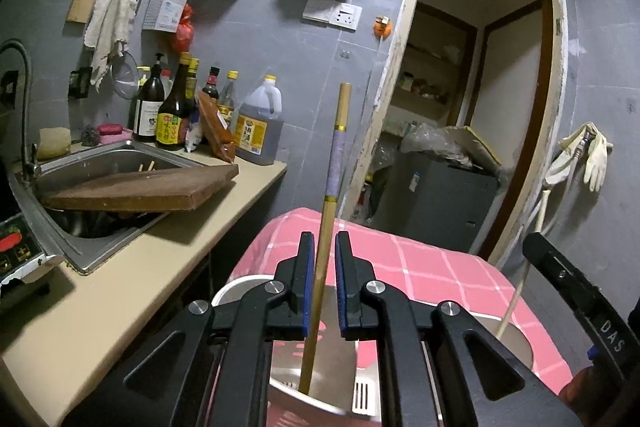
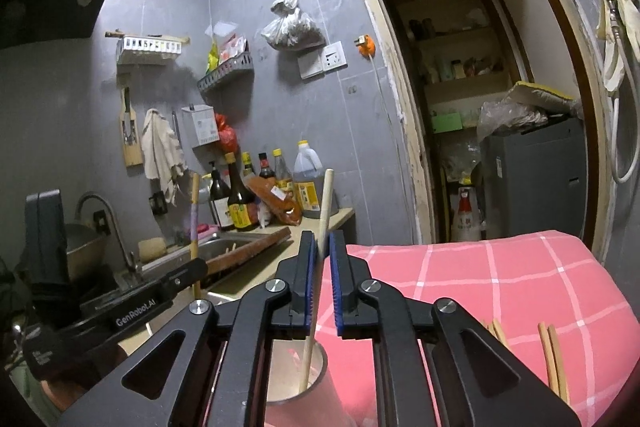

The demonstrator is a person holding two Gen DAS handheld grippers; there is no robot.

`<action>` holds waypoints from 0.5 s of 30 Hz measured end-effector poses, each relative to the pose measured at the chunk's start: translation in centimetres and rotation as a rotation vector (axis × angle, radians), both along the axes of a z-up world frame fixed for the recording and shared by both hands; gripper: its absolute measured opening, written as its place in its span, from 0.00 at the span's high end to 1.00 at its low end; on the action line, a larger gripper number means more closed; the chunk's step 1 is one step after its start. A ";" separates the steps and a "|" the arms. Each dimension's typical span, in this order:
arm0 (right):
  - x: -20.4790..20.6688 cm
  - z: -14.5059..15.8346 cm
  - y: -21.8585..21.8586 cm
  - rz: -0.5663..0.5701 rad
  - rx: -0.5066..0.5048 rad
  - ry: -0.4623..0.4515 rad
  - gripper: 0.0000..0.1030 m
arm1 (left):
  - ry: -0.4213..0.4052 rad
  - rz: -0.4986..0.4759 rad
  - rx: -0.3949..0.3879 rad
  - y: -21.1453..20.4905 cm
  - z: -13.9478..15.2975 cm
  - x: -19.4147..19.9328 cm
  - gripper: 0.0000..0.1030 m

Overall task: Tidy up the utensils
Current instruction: 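Lower both held chopsticks into the white caddy and open both tools, then withdraw both tools from the caddy back toward the loose chopsticks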

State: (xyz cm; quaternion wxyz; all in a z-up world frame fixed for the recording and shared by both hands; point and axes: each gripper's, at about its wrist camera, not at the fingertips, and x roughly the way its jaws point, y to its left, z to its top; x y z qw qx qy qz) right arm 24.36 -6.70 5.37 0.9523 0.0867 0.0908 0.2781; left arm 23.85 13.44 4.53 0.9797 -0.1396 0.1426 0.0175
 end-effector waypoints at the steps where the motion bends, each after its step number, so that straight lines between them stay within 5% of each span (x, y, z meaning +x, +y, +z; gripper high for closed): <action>1: 0.0 0.0 -0.1 0.000 -0.002 0.000 0.89 | 0.001 0.000 0.003 -0.1 0.1 -0.1 0.91; 5: -0.3 0.4 -0.8 -0.012 0.006 -0.013 0.77 | -0.006 -0.001 -0.003 -0.2 0.6 -0.6 0.70; 10: -0.9 1.0 -2.2 -0.037 0.015 -0.027 0.68 | -0.020 -0.002 0.009 -0.8 1.6 -1.4 0.66; 12: -1.3 1.2 -2.9 -0.048 0.016 -0.039 0.59 | -0.033 -0.008 0.012 -1.2 2.0 -1.9 0.53; 15: -2.1 1.6 -4.2 -0.067 0.007 -0.054 0.48 | -0.058 -0.019 0.022 -2.1 2.7 -2.7 0.47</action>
